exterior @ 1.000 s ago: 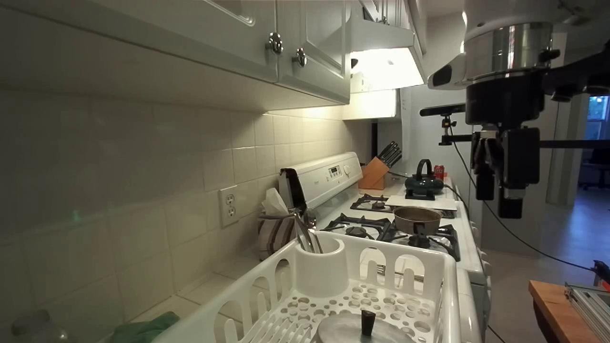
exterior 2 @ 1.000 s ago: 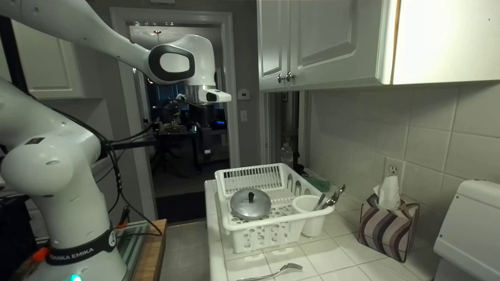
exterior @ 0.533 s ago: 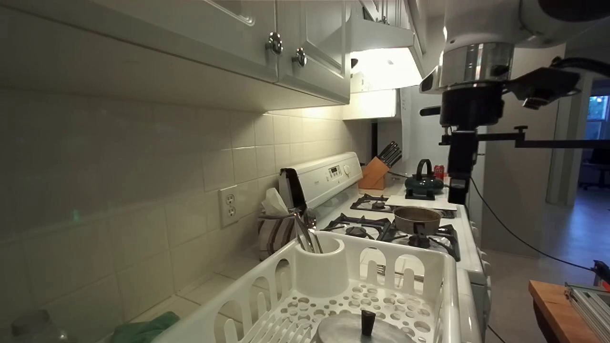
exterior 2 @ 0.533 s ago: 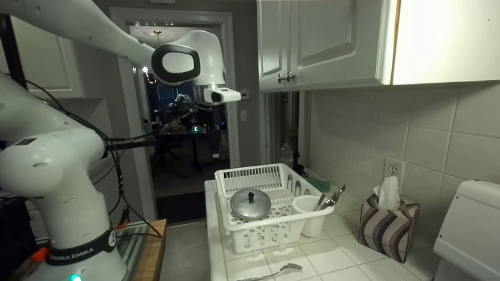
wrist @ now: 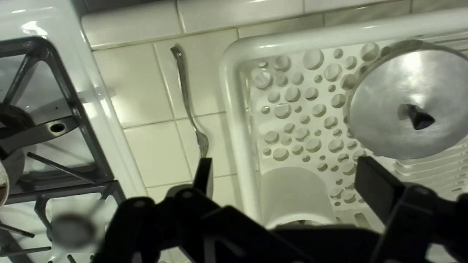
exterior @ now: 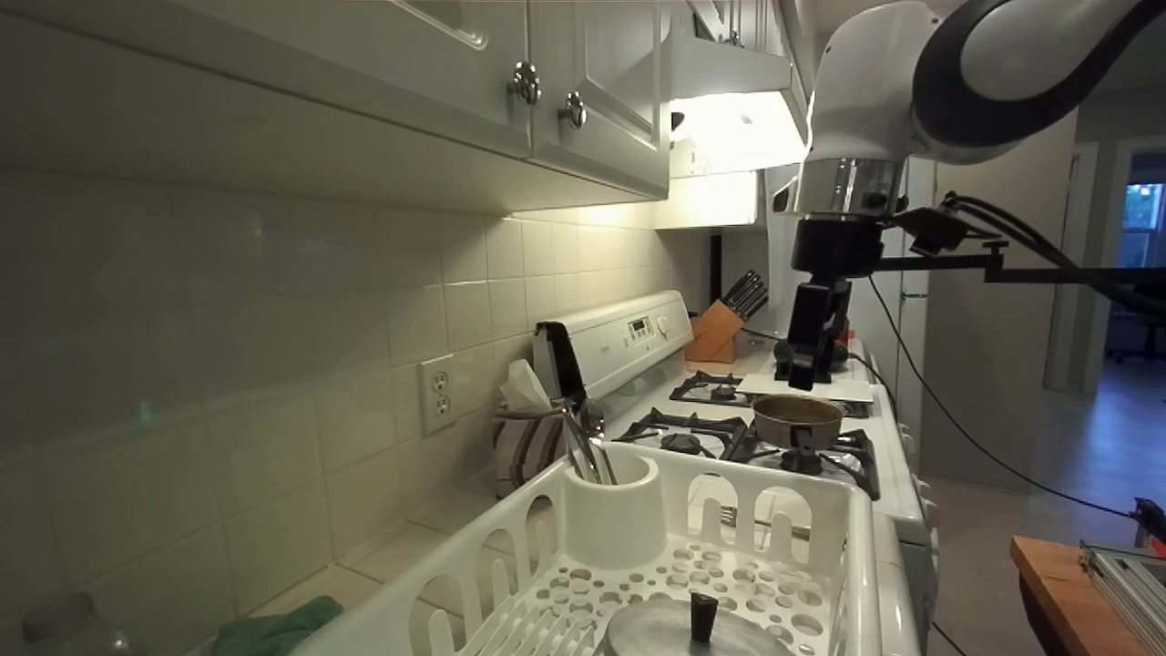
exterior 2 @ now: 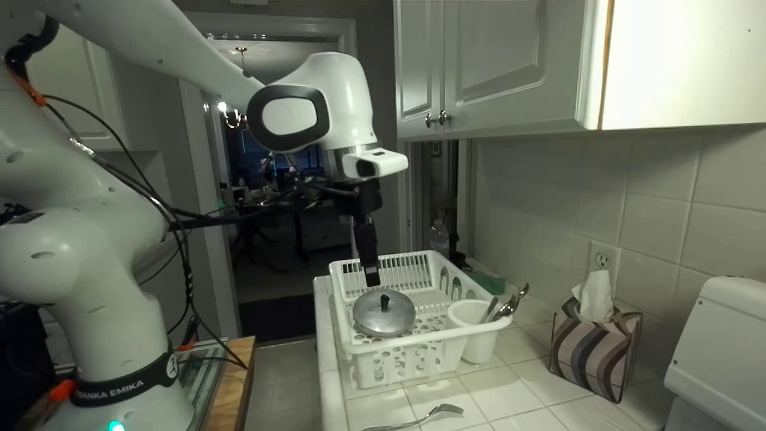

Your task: Put the fork in the dish rack

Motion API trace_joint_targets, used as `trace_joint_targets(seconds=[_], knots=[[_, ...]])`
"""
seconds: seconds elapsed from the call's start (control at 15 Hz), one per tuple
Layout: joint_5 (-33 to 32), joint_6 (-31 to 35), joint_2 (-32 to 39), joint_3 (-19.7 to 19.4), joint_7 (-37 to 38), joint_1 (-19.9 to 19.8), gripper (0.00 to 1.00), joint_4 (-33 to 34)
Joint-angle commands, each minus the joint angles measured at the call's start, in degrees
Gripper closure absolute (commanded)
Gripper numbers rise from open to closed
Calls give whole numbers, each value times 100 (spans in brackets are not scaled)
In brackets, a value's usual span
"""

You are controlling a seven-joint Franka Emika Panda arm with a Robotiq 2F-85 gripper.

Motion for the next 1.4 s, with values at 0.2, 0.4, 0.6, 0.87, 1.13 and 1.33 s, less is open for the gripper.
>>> trace_joint_targets(seconds=[0.2,0.4,0.6,0.87,1.13,1.33], knots=[[-991,728,672,-517,-478,-658,0,17],[-978,1280,1059,-716,-310,-856,0,52],[-842,1941,1528,-768,7,-957,0,98],[-830,2569,2147,-705,411,-934,0,177],[-844,2671,2208,-769,475,-881,0,87],[-844,2778,2447,-781,661,-854,0,180]])
